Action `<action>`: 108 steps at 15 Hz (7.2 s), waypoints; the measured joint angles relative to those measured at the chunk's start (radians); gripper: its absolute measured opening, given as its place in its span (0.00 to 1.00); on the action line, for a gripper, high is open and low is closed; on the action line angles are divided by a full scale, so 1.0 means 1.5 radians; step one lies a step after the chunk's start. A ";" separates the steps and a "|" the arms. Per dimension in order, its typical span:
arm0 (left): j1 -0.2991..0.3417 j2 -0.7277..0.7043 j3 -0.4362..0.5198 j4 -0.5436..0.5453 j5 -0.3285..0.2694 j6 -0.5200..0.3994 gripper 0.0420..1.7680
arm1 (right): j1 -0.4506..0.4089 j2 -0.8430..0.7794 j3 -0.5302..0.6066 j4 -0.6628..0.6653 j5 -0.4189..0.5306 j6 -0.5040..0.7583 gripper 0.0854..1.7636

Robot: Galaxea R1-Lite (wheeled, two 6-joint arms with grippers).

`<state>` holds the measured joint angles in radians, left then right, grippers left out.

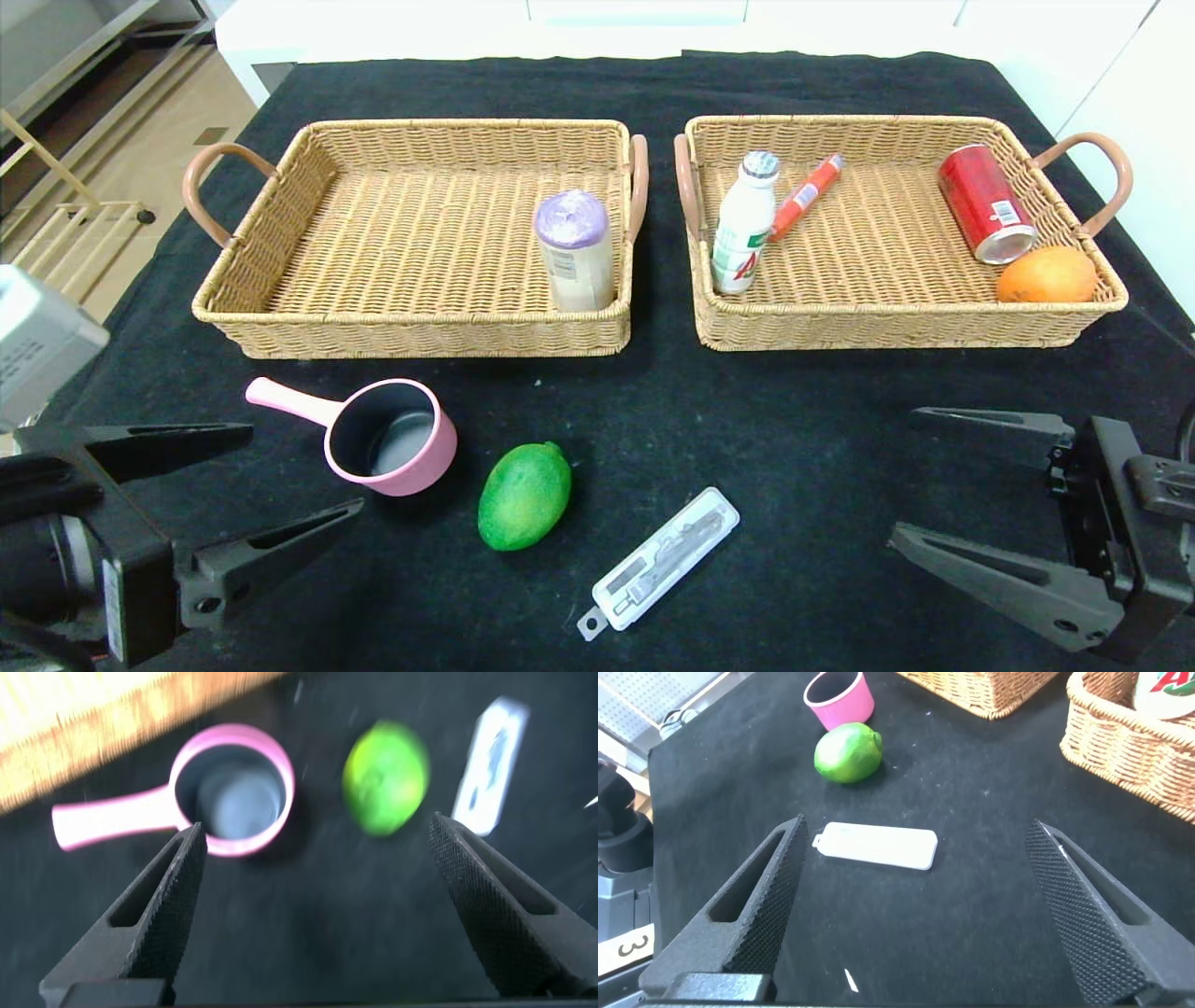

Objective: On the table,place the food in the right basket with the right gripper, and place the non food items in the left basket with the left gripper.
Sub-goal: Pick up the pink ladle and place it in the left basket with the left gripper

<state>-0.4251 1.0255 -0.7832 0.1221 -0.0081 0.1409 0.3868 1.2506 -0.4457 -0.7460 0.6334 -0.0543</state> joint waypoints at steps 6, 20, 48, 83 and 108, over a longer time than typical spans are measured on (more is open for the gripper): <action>0.007 0.107 -0.118 0.133 0.043 0.028 0.97 | -0.001 -0.019 0.002 0.001 0.000 0.004 0.96; 0.014 0.240 -0.140 0.102 0.041 0.157 0.97 | -0.001 -0.020 0.002 0.001 -0.001 0.003 0.97; 0.043 0.321 -0.121 0.037 0.036 0.148 0.08 | 0.000 -0.004 0.005 0.001 -0.002 0.001 0.97; 0.043 0.354 -0.469 0.078 0.156 0.128 0.08 | 0.006 -0.001 0.016 0.003 -0.001 -0.012 0.97; 0.056 0.607 -0.698 0.057 0.170 0.161 0.64 | -0.003 -0.019 0.010 0.002 -0.002 -0.011 0.97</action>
<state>-0.3404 1.9364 -1.8300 0.2077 0.2472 0.3819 0.3819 1.2215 -0.4311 -0.7428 0.6311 -0.0715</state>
